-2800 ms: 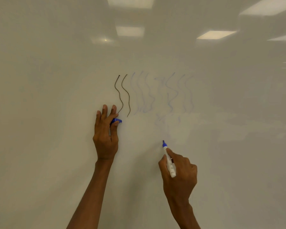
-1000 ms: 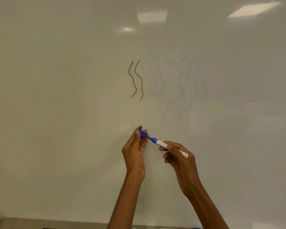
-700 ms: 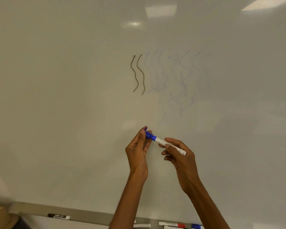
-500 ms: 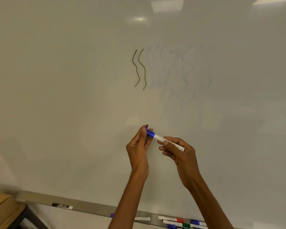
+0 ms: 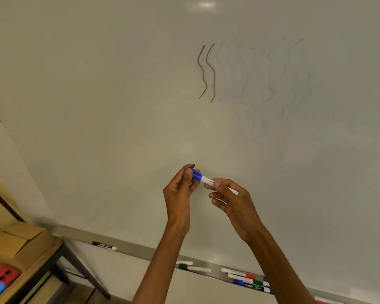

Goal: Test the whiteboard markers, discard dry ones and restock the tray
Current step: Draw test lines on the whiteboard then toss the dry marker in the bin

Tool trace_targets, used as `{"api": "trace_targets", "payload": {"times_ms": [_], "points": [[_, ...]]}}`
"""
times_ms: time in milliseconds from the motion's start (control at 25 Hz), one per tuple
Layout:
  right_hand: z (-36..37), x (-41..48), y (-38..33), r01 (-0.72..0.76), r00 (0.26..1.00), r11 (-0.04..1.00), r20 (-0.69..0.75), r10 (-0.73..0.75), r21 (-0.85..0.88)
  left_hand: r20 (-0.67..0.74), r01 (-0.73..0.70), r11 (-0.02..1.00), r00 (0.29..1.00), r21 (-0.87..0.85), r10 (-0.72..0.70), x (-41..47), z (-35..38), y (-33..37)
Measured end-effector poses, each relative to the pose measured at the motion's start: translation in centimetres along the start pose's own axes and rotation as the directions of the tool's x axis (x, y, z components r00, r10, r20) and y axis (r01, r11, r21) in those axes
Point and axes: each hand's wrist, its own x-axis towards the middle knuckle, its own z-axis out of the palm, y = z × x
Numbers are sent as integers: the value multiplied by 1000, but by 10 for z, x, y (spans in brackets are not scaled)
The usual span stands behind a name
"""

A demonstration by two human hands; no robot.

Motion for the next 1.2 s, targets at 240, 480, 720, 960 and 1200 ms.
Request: {"api": "trace_targets", "payload": {"times_ms": [240, 480, 720, 960, 1200], "points": [[44, 14, 60, -125, 988, 991, -83, 128, 38, -190, 159, 987, 969, -28, -161, 17, -85, -4], [97, 13, 146, -357, 931, 929, -38, 362, 97, -342, 303, 952, 892, -29, -295, 14, -208, -23], [147, -1, 254, -524, 845, 850, -154, 512, -51, -550, 474, 874, 760, 107, -345, 11, -324, -68], [187, -19, 350, -656, 748, 619, -264, 609, -431, -642, 702, 615, 664, 360, -383, -21, -431, -112], [208, -50, 420, -625, 642, 217, -336, 689, -750, -660, 876, 446, 447, 185, -604, -72, -511, -150]]}}
